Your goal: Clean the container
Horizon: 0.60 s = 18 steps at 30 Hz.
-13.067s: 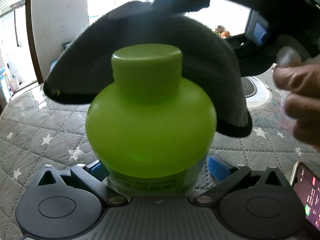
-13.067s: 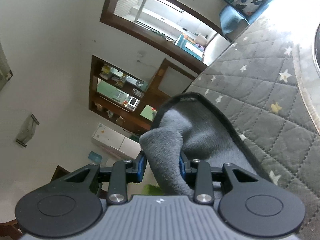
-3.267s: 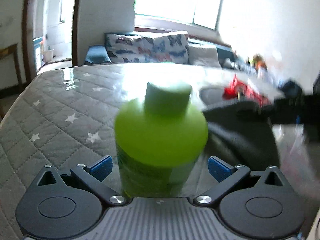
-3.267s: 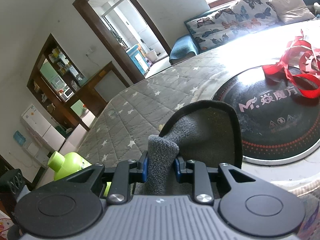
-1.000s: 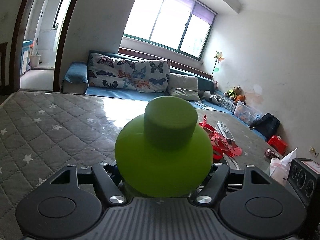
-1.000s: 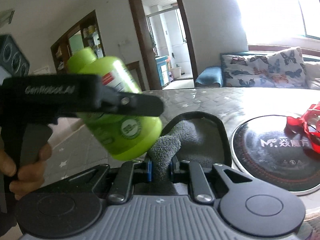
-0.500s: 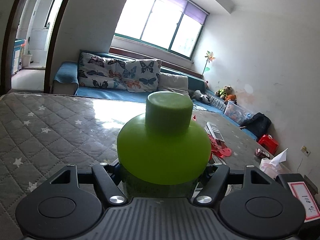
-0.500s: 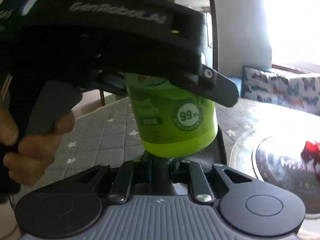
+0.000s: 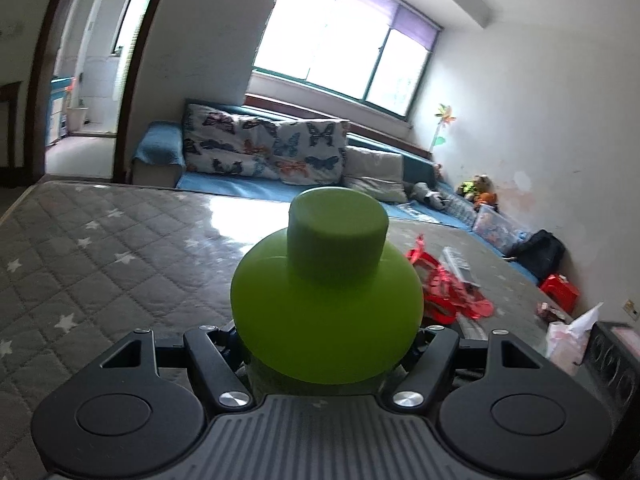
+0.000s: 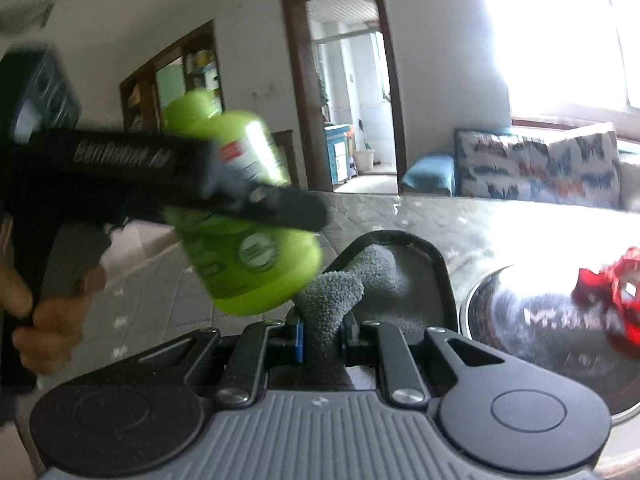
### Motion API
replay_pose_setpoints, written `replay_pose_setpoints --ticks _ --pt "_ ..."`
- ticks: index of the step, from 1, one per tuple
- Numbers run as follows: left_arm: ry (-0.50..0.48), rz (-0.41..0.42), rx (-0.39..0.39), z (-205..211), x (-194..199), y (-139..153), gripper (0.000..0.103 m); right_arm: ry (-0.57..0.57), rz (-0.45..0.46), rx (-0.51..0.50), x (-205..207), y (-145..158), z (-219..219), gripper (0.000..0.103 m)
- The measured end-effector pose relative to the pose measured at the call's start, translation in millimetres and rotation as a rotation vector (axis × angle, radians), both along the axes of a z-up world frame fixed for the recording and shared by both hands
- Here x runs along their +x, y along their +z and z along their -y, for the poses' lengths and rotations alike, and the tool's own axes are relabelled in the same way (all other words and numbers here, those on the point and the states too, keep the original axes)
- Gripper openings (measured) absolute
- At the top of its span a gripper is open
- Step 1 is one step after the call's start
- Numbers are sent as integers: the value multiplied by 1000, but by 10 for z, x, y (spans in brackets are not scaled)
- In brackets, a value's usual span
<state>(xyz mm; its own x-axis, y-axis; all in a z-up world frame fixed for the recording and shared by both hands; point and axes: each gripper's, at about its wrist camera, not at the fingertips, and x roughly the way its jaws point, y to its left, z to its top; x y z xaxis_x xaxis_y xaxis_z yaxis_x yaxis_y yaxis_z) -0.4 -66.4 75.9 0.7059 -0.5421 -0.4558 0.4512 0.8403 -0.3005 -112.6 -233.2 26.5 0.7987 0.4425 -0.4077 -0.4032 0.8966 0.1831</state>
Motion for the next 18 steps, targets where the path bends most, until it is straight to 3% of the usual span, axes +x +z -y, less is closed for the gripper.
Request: replay_pose_setpoints --ticks 4,18 --pt "32 -22 33 -30 81 -128 72 -30 -59 119 127 30 93 15" --pt "92 -88 116 -34 274 -474 72 -63 -172 225 652 -89 347 19"
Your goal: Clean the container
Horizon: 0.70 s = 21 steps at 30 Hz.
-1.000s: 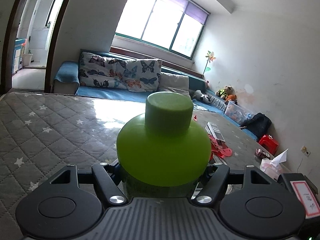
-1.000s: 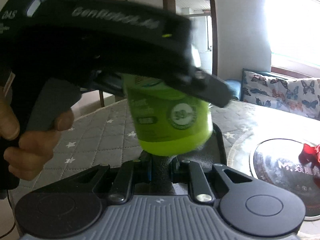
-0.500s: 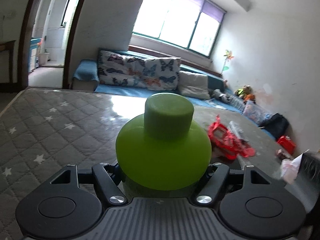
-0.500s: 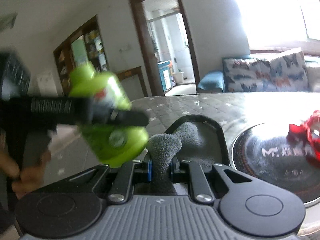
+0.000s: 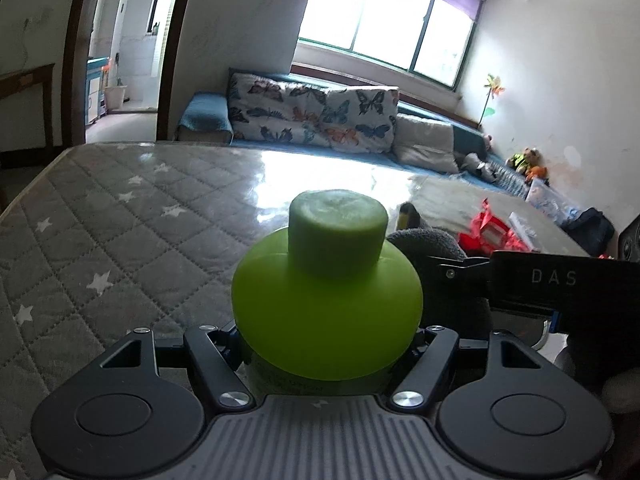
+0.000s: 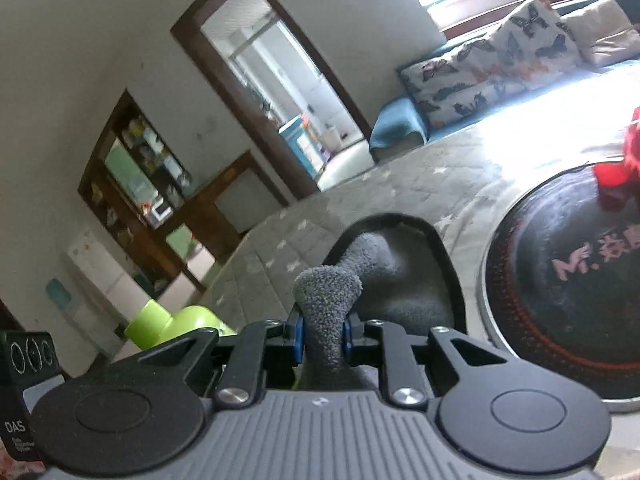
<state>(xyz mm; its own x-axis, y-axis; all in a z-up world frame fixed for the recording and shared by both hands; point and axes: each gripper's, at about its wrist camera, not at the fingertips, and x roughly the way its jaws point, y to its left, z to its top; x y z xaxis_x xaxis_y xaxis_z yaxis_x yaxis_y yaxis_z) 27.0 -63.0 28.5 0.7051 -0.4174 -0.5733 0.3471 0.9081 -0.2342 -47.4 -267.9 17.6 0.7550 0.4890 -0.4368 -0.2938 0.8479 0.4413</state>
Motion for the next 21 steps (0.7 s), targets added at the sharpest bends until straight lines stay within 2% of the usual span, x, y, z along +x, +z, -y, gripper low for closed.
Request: replay_pose_setpoints --ticks 3,9,13,15,20,21 --pt "4 -4 -1 -8 14 -40 73 -6 -24 23 112 -25 54 22" --pt "-4 2 5 2 -6 -64 75 -19 -73 69 337 -76 163 39" --pt "-14 10 12 44 -33 -74 77 -17 -75 70 351 -31 176 45" --pt "-8 14 17 44 -55 -72 80 -18 -69 53 333 -10 166 47" --pt "8 22 31 45 -110 -65 96 -23 -59 22 272 9 172 52" --pt "11 24 33 45 -121 -64 97 -24 -54 13 250 17 168 56"
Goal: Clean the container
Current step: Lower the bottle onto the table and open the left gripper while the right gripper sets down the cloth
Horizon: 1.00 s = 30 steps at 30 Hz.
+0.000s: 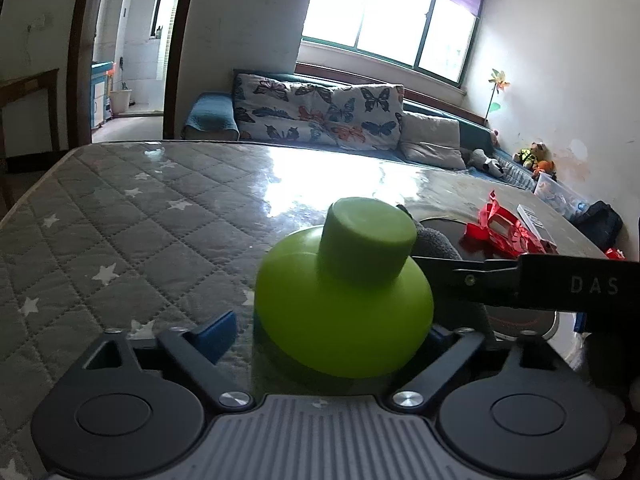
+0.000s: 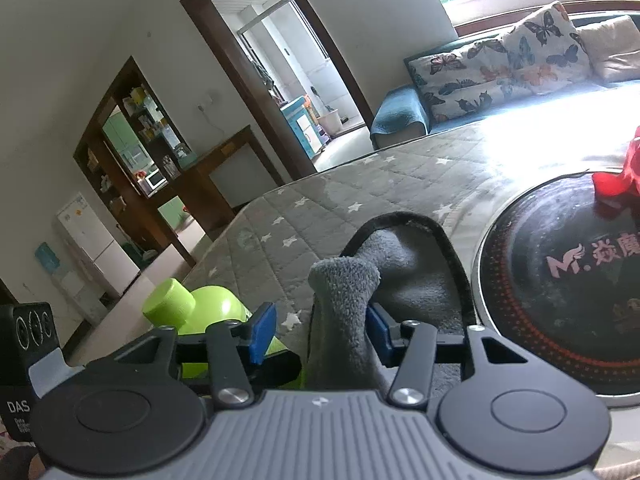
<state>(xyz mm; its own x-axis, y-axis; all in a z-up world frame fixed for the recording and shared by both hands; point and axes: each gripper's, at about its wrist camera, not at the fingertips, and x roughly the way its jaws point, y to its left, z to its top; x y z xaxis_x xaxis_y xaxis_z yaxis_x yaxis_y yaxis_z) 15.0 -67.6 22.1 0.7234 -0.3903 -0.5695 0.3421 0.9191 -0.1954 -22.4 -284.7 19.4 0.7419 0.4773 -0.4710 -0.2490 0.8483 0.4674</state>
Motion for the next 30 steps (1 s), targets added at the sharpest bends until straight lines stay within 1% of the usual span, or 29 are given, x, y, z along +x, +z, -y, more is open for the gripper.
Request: replay_pose_setpoints --ticks 1,5,9,12,14,16,18,20,25,27,28,30 --pt "2 2 5 10 -4 -1 98 0 5 -9 -22 8 -4 62" --pt "14 5 12 8 -73 -16 103 -1 25 -43 -112 42 -20 65" --pt "23 9 13 -1 -148 -16 103 -2 44 -77 -201 76 -36 76" --pt "22 10 6 -8 -205 -23 103 -3 59 -103 -268 102 -49 76" --pt "24 7 10 -4 -240 -32 103 -4 69 -120 -313 119 -57 79" --pt "25 6 14 -5 -277 -34 103 -4 79 -137 -357 136 -65 85" --pt "26 8 17 -14 -316 -24 103 -4 89 -150 -400 149 -73 86" --pt "28 8 26 -6 -357 -24 103 -6 96 -160 -452 169 -92 89" --pt "26 1 44 4 -458 -41 103 -22 113 -191 -588 189 -108 100" --pt "33 -1 45 -1 -497 -45 103 -31 119 -207 -637 189 -106 101" --pt "36 -2 46 -4 -516 -48 103 -35 121 -215 -660 189 -101 102" --pt "44 -3 46 -7 -555 -51 103 -41 110 -224 -695 173 -83 103"
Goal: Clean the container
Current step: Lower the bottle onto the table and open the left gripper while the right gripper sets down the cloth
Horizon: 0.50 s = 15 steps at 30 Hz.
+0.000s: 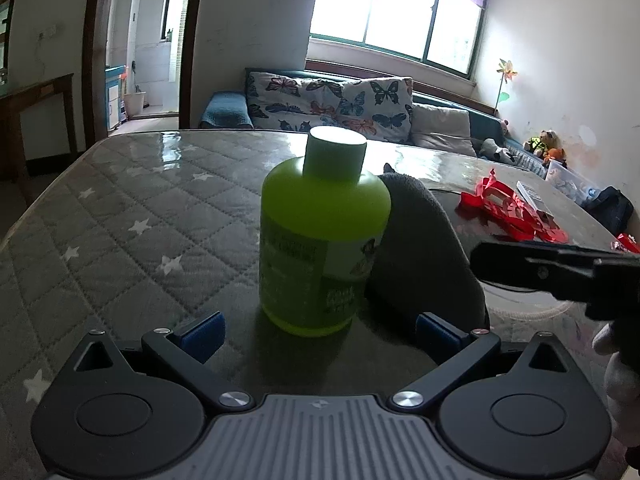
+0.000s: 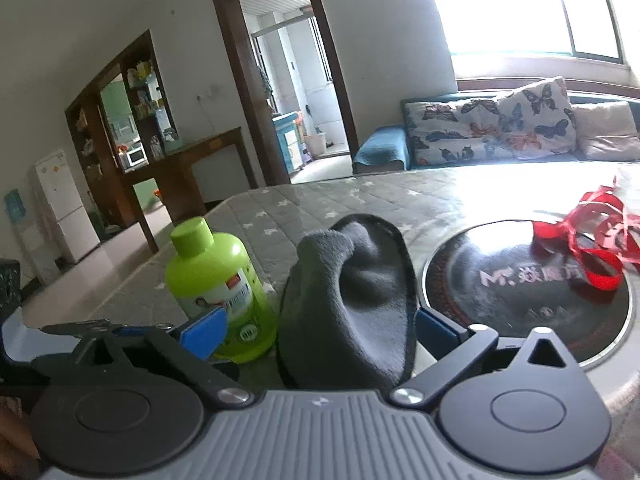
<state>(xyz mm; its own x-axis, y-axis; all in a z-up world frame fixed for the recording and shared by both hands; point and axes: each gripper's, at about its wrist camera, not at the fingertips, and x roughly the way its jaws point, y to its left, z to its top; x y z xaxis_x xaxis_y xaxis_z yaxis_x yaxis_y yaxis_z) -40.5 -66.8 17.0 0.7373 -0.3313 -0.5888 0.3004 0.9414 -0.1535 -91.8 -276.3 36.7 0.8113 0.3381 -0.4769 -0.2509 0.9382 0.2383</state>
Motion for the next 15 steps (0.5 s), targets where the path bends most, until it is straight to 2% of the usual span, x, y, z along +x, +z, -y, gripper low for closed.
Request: replay_pose_setpoints --ticks 6,15 --pt "28 23 11 23 -133 -5 103 -22 -43 -41 -85 -61 -26 103" --pt "53 72 111 177 -305 -20 103 -33 -76 -80 -110 -136 -26 103"
